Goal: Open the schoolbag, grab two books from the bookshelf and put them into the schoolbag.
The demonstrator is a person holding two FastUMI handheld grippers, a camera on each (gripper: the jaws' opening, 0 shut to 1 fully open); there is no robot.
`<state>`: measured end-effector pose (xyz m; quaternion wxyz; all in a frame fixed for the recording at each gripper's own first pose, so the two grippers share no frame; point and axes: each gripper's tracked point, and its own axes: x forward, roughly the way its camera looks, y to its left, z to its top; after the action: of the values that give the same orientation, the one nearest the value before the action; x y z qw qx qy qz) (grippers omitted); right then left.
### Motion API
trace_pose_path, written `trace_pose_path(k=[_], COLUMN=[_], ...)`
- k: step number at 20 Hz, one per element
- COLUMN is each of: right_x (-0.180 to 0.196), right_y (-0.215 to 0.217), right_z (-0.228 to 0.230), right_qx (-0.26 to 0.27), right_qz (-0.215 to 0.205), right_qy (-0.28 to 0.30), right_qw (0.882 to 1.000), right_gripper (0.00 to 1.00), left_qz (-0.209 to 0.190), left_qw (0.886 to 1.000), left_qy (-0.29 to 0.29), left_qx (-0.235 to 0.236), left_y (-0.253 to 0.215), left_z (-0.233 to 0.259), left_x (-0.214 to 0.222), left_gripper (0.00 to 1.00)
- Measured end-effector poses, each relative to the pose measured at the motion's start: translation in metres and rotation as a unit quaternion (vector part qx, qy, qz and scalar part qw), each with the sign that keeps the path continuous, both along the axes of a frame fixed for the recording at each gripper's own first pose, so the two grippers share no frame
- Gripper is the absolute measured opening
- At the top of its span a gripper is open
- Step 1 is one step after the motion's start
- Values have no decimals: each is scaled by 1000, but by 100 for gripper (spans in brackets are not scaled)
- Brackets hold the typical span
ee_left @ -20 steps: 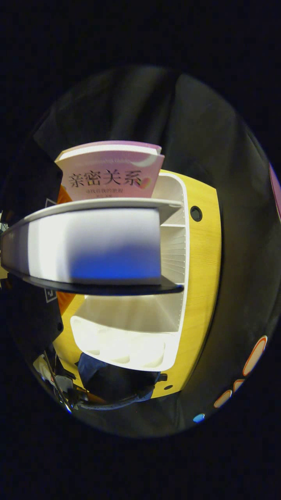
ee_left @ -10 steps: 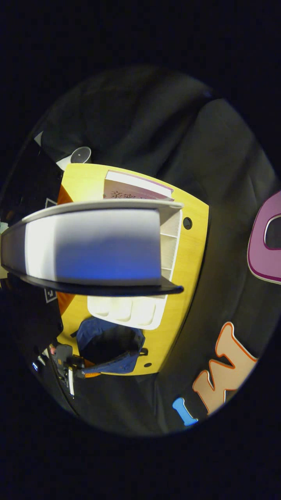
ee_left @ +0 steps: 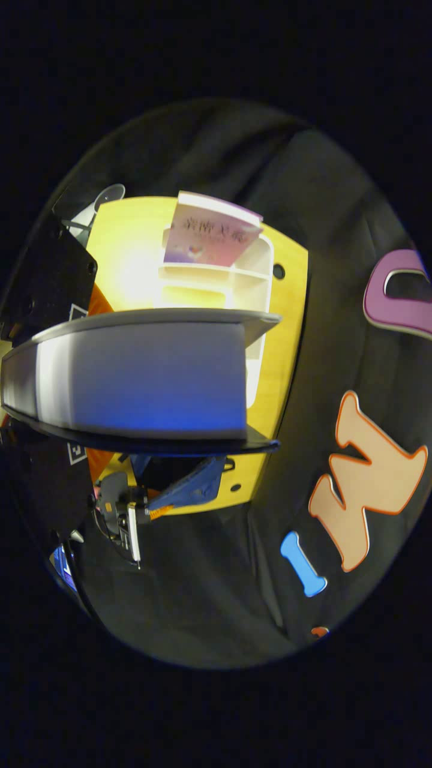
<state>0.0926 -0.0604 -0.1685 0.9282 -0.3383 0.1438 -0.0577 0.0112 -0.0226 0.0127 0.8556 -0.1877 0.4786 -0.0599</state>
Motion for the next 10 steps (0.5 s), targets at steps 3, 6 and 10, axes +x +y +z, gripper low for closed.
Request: trace_pose_path(k=[3, 6, 10], right_x=[-1, 1, 2], right_y=[-3, -6, -6], right_z=[1, 3, 4], right_qx=[19, 31, 53], right_qz=[-9, -13, -17], right_qy=[0, 0, 3], right_qw=[1000, 999, 998], right_gripper=[10, 10, 10], left_qz=[-17, -22, -23], left_qw=[998, 995, 993], left_qy=[-9, -18, -14], left_qx=[-63, -91, -118], left_y=[-45, -72, -102], left_z=[-19, -49, -100], left_x=[15, 35, 50], left_gripper=[38, 38, 38])
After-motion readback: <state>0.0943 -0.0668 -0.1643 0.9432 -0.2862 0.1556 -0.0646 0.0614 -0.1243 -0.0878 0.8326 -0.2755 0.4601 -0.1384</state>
